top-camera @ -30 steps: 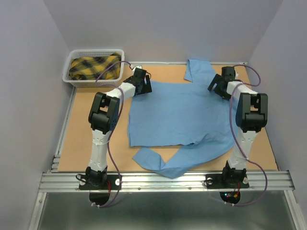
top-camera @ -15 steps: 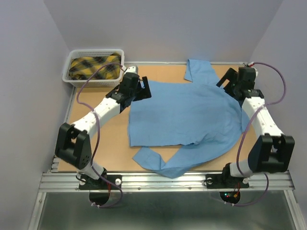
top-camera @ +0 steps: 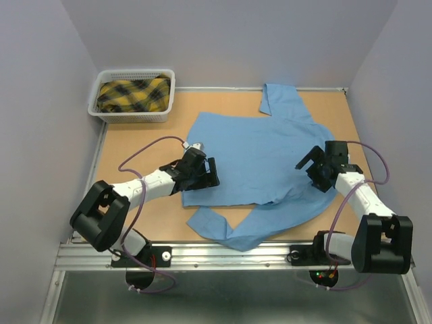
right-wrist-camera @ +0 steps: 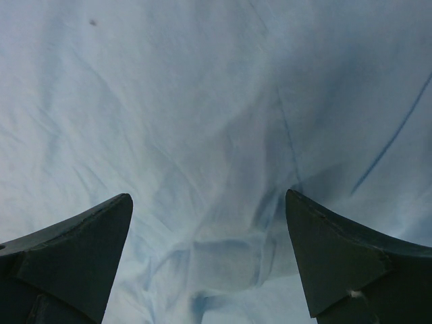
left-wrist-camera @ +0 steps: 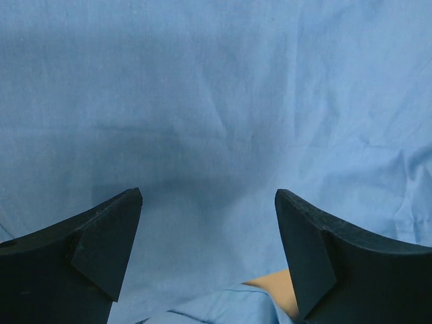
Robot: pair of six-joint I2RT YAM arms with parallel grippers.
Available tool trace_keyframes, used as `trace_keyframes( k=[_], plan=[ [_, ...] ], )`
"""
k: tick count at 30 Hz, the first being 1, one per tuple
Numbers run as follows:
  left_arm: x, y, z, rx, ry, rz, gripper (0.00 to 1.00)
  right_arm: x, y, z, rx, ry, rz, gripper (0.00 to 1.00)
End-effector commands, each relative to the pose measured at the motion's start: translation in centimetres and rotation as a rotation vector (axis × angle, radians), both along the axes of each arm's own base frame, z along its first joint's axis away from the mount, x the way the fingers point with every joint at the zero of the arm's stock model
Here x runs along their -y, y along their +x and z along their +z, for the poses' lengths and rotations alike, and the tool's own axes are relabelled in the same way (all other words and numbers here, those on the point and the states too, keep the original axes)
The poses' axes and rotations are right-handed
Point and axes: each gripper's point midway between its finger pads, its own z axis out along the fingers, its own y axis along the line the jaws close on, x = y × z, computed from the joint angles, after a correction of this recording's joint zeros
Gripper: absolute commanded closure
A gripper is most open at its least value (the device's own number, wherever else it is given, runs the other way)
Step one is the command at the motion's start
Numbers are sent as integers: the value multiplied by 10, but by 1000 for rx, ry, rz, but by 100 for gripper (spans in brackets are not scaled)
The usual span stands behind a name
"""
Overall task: Fold and stack the long sleeve shirts
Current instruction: Fold the shirt
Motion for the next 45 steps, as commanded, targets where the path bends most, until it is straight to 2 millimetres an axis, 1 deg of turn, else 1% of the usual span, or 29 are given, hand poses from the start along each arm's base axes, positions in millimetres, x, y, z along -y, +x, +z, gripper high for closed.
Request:
trace_keyframes(
  k=[1,2,3,6,8,10,13,16,17,18,20,21,22,24,26,27,28,29,30,31,32,33,36,38,39,42,43,44,45],
  plan=[
    [16,-3,-2,-13,-106,-1,8,4,-19,-18,-44,5,-62,0],
    [15,-5,-3,-18,-117,7,8,8,-22,-19,-51,-8,-77,0],
    [10,-11,-9,-34,-120,23,8,16,-28,-22,-69,-44,-107,0],
    [-3,-20,-18,-40,-106,61,9,33,-43,-30,-124,-103,-165,0],
    [-9,-23,-24,-46,-90,75,9,40,-52,-40,-171,-118,-189,0],
    [-14,-21,-29,-50,-77,93,8,44,-55,-45,-196,-119,-209,0],
    [-17,-15,-36,-64,-81,111,8,51,-59,-52,-230,-126,-244,0],
    [-24,0,-40,-67,-82,142,9,61,-59,-53,-247,-131,-282,0],
    [-30,7,-40,-62,-77,159,8,67,-60,-53,-248,-132,-307,0],
    [-31,10,-40,-63,-74,164,8,71,-60,-51,-247,-140,-315,0],
    [-27,17,-35,-57,-84,147,8,76,-50,-33,-195,-162,-303,0],
    [-25,19,-32,-51,-91,142,9,71,-43,-25,-163,-142,-274,0],
    [-21,21,-28,-47,-106,132,8,70,-32,-5,-97,-140,-243,0],
    [-20,22,-26,-42,-109,130,9,54,-22,11,-31,-70,-186,0],
    [-22,22,-27,-37,-100,134,8,44,-15,24,21,-15,-161,0],
    [-23,21,-29,-42,-96,136,8,33,-8,29,57,36,-121,0],
    [-23,21,-30,-44,-94,136,8,14,-5,32,80,124,-57,0],
    [-22,22,-30,-43,-97,136,9,4,-8,23,65,182,-47,0],
    [-22,21,-32,-47,-98,136,8,-3,-4,23,87,219,-28,0],
    [-22,21,-34,-53,-96,139,9,-12,-5,20,80,280,-18,0],
    [-22,22,-34,-50,-96,140,9,-15,-8,12,62,301,-26,0],
    [-22,22,-35,-51,-95,140,9,-17,-15,-1,34,312,-33,0],
    [-21,24,-34,-47,-98,140,9,-15,-29,-23,-20,305,-74,0],
    [-21,24,-34,-47,-98,141,9,-12,-36,-33,-42,284,-98,0],
    [-21,24,-34,-48,-97,141,9,-10,-44,-42,-67,274,-113,0],
    [-22,25,-35,-49,-96,144,9,-2,-57,-62,-122,229,-156,0],
    [-23,25,-36,-52,-95,146,9,4,-61,-69,-142,195,-181,0],
    [-23,25,-37,-52,-95,148,9,6,-71,-78,-175,178,-200,0],
    [-25,25,-38,-54,-93,154,9,10,-74,-80,-183,156,-214,0]
  ],
)
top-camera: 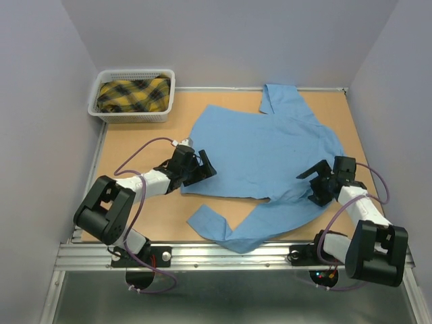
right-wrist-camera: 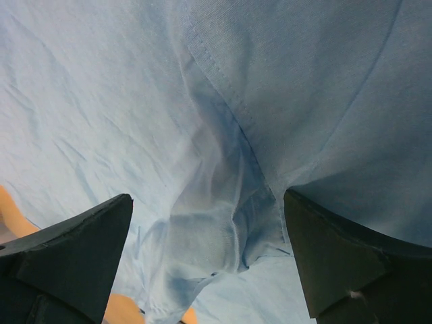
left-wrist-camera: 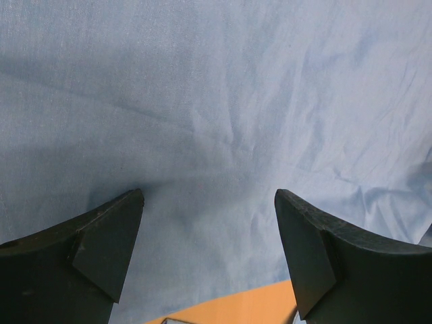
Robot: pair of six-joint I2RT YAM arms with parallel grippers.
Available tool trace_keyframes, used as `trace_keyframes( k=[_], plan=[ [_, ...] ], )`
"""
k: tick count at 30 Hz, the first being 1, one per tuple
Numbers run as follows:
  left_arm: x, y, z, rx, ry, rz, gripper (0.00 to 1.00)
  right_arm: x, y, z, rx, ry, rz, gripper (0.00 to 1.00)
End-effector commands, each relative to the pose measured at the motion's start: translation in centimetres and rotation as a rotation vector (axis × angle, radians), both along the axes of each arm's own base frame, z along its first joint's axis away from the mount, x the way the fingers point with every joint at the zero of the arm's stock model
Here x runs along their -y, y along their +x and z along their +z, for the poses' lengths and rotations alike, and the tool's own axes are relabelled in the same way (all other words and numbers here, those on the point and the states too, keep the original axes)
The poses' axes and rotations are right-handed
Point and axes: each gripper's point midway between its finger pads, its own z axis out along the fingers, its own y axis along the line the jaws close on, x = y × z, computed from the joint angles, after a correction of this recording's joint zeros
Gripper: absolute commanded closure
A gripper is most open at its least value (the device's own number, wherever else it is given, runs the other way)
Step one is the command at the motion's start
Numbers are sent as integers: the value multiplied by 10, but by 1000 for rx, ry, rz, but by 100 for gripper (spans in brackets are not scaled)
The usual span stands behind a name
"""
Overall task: Fold and stack the long sleeve shirts
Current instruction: Fold the shirt
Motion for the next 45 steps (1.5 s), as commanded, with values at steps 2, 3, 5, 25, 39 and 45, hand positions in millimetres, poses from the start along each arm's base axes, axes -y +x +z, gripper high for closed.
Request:
trace_keyframes(
  k=[2,3,5,25,39,45],
  plan=[
    [-22,-14,-29,-94,86,22,9,25,-37,-38,-148,-131,-109,0],
    [-25,-14,-31,-97,87,28,9,27,-40,-36,-165,-141,-116,0],
    [-30,-13,-31,-100,88,43,9,49,-46,-31,-204,-250,-171,0],
    [-28,-34,19,8,29,1,8,80,-3,48,-102,-432,-134,0],
    [-8,-1,18,41,172,-22,8,27,76,26,-150,-530,197,0],
    [0,3,-18,-51,135,-21,8,34,102,9,-202,-587,242,0]
  ],
)
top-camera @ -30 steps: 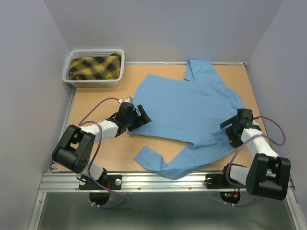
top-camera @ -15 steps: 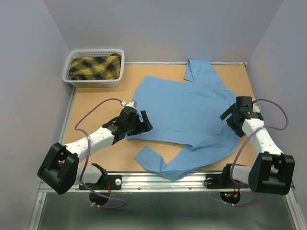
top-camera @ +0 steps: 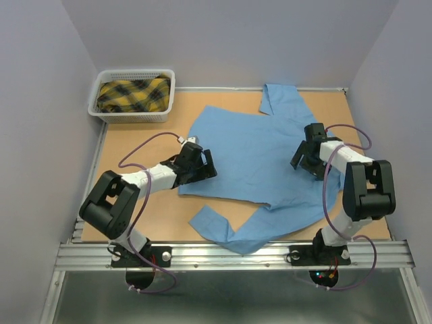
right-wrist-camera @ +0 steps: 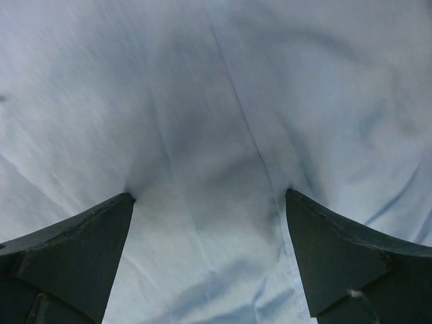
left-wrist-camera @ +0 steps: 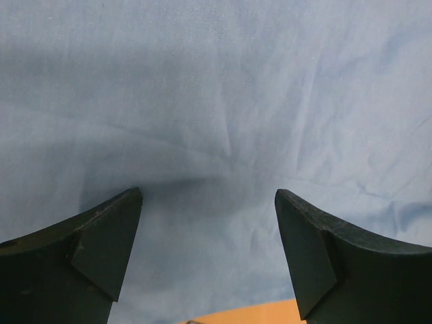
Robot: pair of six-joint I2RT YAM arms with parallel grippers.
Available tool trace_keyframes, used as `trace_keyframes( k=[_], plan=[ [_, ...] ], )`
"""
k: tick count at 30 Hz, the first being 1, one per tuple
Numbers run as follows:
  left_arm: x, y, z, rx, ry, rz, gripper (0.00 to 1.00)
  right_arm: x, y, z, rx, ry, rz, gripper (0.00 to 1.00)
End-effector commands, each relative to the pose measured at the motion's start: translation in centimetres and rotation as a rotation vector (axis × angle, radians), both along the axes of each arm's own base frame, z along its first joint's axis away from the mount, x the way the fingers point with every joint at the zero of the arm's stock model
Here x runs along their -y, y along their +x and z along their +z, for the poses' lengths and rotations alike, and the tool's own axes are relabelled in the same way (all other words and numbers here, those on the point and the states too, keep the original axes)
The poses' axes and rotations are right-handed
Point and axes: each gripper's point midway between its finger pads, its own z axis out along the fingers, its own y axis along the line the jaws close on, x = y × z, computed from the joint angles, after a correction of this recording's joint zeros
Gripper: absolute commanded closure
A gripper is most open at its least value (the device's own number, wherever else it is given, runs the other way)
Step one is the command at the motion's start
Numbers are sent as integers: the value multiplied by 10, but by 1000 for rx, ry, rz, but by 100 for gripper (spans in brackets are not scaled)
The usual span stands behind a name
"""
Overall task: Fold and stack the long sleeve shirts
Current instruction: Fold the shirt
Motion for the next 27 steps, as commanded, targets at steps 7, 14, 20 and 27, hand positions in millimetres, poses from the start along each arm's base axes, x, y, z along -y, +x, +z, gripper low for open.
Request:
trace_keyframes(
  k=[7,14,20,27],
  plan=[
    [-12,11,-45,-127,-63,79,9,7,82,-16,56,-74,83,0],
    [-3,28,-24,-87,-85,52,8,10,133,-2,122,-110,133,0],
    [-20,30,32,70,-22,37,7,9,129,63,248,-105,119,0],
    [-47,-11,48,63,-129,218,8,16,61,98,315,-62,-19,0]
  ],
)
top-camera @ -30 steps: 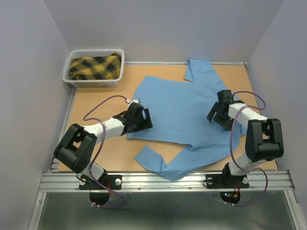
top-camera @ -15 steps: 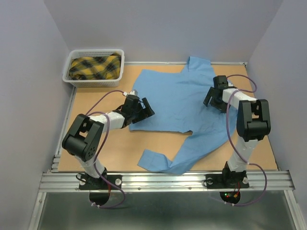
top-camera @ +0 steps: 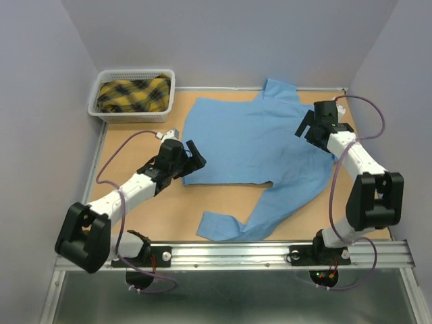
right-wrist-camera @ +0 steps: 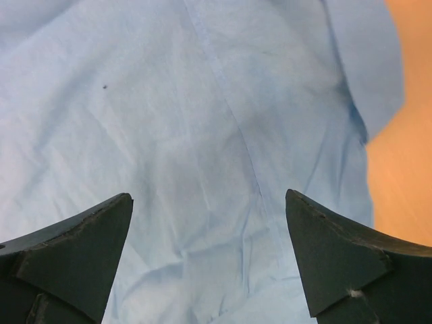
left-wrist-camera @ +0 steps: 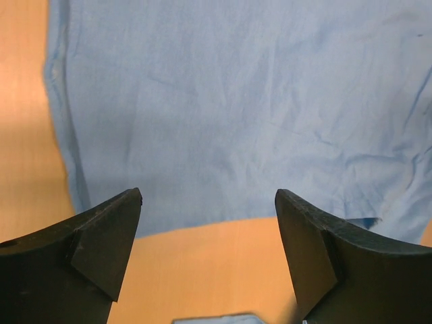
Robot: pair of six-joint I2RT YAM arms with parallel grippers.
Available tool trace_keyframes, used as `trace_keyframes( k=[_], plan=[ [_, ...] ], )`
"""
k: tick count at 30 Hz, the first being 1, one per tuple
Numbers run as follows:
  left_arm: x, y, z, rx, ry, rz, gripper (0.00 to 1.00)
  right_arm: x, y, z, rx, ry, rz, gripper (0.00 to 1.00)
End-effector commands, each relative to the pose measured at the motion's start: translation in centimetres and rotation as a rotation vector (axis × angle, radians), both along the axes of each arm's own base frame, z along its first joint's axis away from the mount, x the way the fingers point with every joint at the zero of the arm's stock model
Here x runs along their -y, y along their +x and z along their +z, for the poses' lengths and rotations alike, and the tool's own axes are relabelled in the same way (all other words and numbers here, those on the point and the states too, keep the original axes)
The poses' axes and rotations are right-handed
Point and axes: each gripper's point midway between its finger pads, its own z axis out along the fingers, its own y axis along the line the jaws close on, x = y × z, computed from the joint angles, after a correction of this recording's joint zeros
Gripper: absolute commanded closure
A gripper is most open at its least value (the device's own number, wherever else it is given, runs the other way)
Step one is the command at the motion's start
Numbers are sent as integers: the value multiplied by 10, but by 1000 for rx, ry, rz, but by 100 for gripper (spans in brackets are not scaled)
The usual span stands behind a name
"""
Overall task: Fold and stack the long sleeve shirts
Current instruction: Fold the shirt
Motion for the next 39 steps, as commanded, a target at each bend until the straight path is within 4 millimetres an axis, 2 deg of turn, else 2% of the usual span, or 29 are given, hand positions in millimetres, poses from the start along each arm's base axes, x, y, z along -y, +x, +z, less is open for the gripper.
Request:
trace_keyframes(
  k=[1,3,4,10,14,17,22,26,29,35,36,39],
  plan=[
    [-25,-36,-13,-62,-43,130,9,10,-45,5,9,43,-111,0],
    [-26,-43,-11,-71,-111,185,10,13,-66,0,19,115,-167,0],
    [-29,-49,-20,-94,-121,198,11,14,-72,-1,24,137,-184,0],
    [-31,-52,-35,-148,-145,269,15,5,-94,-1,62,229,-214,2],
    [-32,-48,-45,-191,-168,347,20,5,-109,-13,47,237,-237,2],
    [-33,-47,-58,-226,-154,384,22,3,-115,-20,36,247,-246,2],
    [-28,-37,-65,-239,-165,404,25,1,-120,-24,45,258,-243,2],
    [-35,-38,-72,-242,-156,452,32,1,-124,-27,48,254,-243,2],
    [-37,-44,-75,-254,-160,460,41,2,-127,-32,36,253,-254,2],
    [-47,-53,-78,-254,-150,489,66,8,-130,-40,33,245,-310,4],
    [-47,-53,-78,-252,-151,490,74,8,-132,-45,19,253,-323,6],
    [-48,-53,-79,-248,-138,483,85,5,-135,-54,-3,290,-343,9]
  ],
)
